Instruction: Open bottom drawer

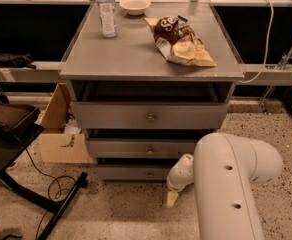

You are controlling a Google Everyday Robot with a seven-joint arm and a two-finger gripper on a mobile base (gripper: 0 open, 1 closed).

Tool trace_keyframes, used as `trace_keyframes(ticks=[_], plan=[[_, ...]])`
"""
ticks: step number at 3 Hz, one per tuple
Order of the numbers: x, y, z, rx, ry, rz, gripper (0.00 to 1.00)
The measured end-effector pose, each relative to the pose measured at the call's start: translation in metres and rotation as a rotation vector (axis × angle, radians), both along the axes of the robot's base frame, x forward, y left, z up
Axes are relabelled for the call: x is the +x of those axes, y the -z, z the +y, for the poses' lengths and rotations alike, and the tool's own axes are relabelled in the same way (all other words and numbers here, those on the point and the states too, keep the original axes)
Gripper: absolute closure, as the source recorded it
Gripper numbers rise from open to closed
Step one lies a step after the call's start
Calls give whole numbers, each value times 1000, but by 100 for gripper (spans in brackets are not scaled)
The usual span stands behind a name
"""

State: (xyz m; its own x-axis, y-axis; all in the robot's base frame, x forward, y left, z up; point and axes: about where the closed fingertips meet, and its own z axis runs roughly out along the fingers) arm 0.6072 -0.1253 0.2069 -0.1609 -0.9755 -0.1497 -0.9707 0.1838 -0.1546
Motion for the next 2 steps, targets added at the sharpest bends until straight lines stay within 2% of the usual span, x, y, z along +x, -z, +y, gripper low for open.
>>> trace_keyframes(ticks=[2], plan=[[28,30,-7,-42,-100,-95,0]])
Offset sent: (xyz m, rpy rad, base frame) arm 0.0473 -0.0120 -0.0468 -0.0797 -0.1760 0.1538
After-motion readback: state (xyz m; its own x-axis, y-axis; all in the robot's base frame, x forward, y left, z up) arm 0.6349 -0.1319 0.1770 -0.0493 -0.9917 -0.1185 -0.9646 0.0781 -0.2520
